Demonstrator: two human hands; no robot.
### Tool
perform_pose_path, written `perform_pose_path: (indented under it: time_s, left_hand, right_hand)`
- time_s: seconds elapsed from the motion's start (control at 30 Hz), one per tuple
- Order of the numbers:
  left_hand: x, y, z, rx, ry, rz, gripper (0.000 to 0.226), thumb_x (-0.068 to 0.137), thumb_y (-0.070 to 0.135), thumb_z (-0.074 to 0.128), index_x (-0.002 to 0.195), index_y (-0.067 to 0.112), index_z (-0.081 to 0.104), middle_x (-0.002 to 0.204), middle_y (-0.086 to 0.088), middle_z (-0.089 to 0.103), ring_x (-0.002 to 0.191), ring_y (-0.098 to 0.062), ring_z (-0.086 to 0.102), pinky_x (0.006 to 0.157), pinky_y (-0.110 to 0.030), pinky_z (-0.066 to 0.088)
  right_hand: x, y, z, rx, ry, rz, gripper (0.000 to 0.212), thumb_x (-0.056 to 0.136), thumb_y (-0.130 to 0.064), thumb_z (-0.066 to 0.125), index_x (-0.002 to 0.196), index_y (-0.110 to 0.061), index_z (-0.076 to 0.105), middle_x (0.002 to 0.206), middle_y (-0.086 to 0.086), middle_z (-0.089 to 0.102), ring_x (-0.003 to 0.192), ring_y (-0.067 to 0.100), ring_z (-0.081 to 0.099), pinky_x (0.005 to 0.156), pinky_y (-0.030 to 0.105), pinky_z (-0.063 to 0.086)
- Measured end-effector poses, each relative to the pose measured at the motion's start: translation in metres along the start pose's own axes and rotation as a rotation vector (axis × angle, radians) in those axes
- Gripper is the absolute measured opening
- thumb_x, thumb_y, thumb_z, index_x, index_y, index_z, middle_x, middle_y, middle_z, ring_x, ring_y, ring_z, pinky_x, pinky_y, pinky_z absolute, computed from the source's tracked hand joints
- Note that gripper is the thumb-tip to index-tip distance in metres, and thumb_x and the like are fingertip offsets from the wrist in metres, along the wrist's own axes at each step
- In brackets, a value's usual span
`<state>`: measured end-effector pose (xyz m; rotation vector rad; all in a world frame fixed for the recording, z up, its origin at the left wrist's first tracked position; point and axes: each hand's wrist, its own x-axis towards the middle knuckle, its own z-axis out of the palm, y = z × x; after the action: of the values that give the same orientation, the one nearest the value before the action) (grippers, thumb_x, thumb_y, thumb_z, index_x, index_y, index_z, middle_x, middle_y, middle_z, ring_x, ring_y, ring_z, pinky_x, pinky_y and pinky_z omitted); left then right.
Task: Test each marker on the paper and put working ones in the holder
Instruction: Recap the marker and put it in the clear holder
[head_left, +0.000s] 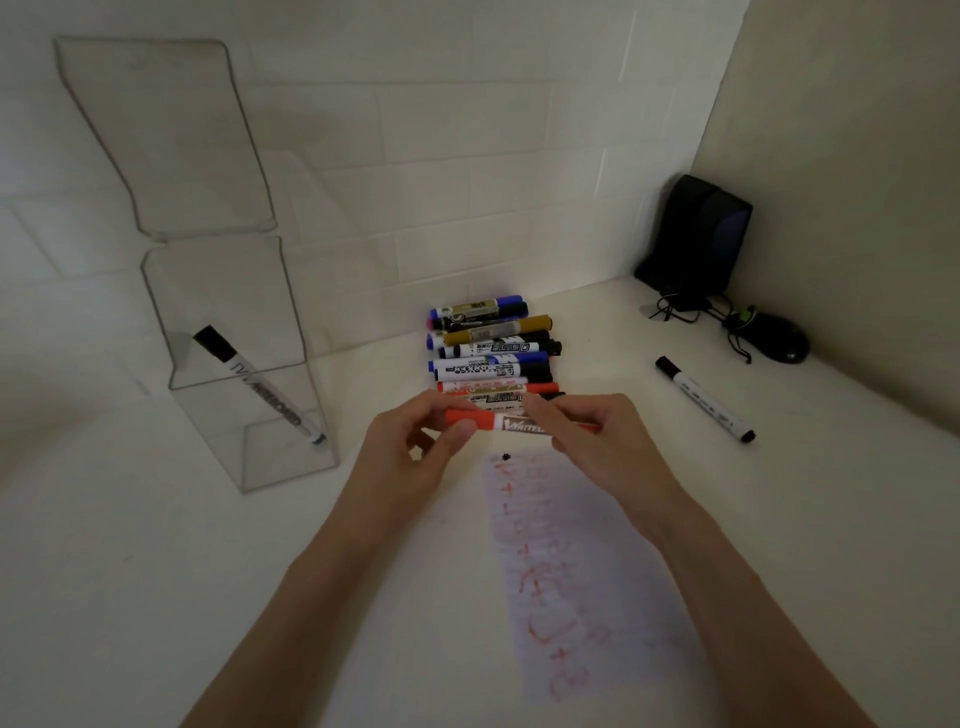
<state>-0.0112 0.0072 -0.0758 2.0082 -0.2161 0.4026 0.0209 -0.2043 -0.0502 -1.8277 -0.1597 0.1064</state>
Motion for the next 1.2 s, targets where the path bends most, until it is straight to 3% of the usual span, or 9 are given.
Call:
perform_pose_path:
  time_s: [0.1,0.23,0.4,0.6,0.77,0.83,0.9,1.0,1.2]
  left_hand:
    - [0.005,0.017,0.003,-0.259,-0.073,-0.175,0.04,0.095,0.051,0.049,0.103,0.023,0.077,0.105,0.005,0.075,0.097,-0.009,0.069,0.083,-0.029,0.053]
    - [0.02,0.029,0.012,-0.887,-0.147,-0.557,0.076,0.102,0.06,0.016,0.124,0.009,0.068,0.123,-0.013,0.071,0.117,-0.027,0.066,0.103,-0.044,0.048]
    - [0.016,0.02,0.017,-1.002,-0.12,-0.567,0.064,0.102,0.045,0.026,0.111,0.005,0.076,0.115,-0.022,0.071,0.103,-0.031,0.07,0.092,-0.043,0.052]
    - [0.022,0.014,0.011,-1.07,-0.077,-0.539,0.059,0.1,0.037,0.029,0.105,0.004,0.077,0.098,-0.017,0.073,0.088,-0.027,0.07,0.081,-0.037,0.054]
    - [0.032,0.011,0.0,-1.095,0.089,-0.481,0.054,0.102,0.039,0.029,0.11,0.006,0.071,0.089,-0.009,0.072,0.081,-0.022,0.068,0.072,-0.031,0.057]
    - [0.031,0.008,-0.003,-1.019,0.179,-0.454,0.052,0.103,0.038,0.03,0.107,0.008,0.072,0.091,-0.009,0.071,0.084,-0.021,0.067,0.073,-0.032,0.053]
    - [0.028,0.006,-0.002,-0.862,0.232,-0.411,0.045,0.104,0.032,0.033,0.107,0.01,0.072,0.094,-0.01,0.071,0.089,-0.021,0.065,0.075,-0.032,0.05]
    - [0.023,0.001,0.003,-0.577,0.275,-0.317,0.029,0.101,0.014,0.046,0.105,0.012,0.074,0.092,-0.005,0.074,0.089,-0.018,0.066,0.075,-0.032,0.051]
    - [0.015,-0.002,0.013,-0.17,0.217,-0.082,0.023,0.093,0.006,0.058,0.099,0.024,0.071,0.094,0.014,0.072,0.09,-0.004,0.064,0.076,-0.025,0.049]
  right_hand:
    - [0.002,0.001,-0.001,0.012,0.108,-0.09,0.022,0.094,-0.027,0.074,0.08,-0.013,0.084,0.057,0.005,0.064,0.048,0.007,0.043,0.051,0.019,0.035]
    - [-0.001,0.005,0.018,-0.047,0.032,-0.239,0.027,0.092,-0.005,0.072,0.067,-0.013,0.078,0.05,-0.01,0.062,0.043,0.003,0.047,0.048,0.014,0.036]
    - [-0.001,0.014,0.034,-0.008,0.037,-0.385,0.054,0.089,0.005,0.069,0.052,-0.034,0.062,0.048,-0.014,0.055,0.047,0.003,0.05,0.054,0.015,0.04]
    - [-0.004,0.013,0.047,-0.062,0.057,-0.444,0.054,0.092,-0.005,0.072,0.054,-0.04,0.056,0.047,-0.016,0.051,0.046,0.003,0.047,0.055,0.009,0.036]
    - [-0.002,0.001,0.019,-0.198,-0.379,-0.177,0.037,0.099,-0.04,0.064,0.062,-0.038,0.071,0.053,-0.01,0.04,0.049,0.01,0.034,0.051,0.023,0.028]
    - [-0.003,-0.005,0.0,-0.275,-0.45,-0.103,0.019,0.098,-0.04,0.065,0.088,-0.037,0.081,0.067,-0.007,0.062,0.058,0.02,0.051,0.056,0.024,0.039]
    - [0.0,-0.006,-0.021,-0.277,-0.278,-0.104,0.015,0.096,-0.038,0.068,0.105,-0.038,0.08,0.091,-0.017,0.076,0.081,0.01,0.068,0.071,0.016,0.047]
    - [0.012,0.008,-0.046,-0.248,0.135,-0.143,0.014,0.095,-0.03,0.071,0.107,-0.032,0.078,0.089,-0.017,0.074,0.071,-0.008,0.062,0.065,0.01,0.043]
    - [0.029,0.056,-0.074,-0.664,0.725,0.033,0.022,0.093,-0.029,0.071,0.112,-0.022,0.078,0.109,0.009,0.074,0.104,0.033,0.06,0.089,0.041,0.048]
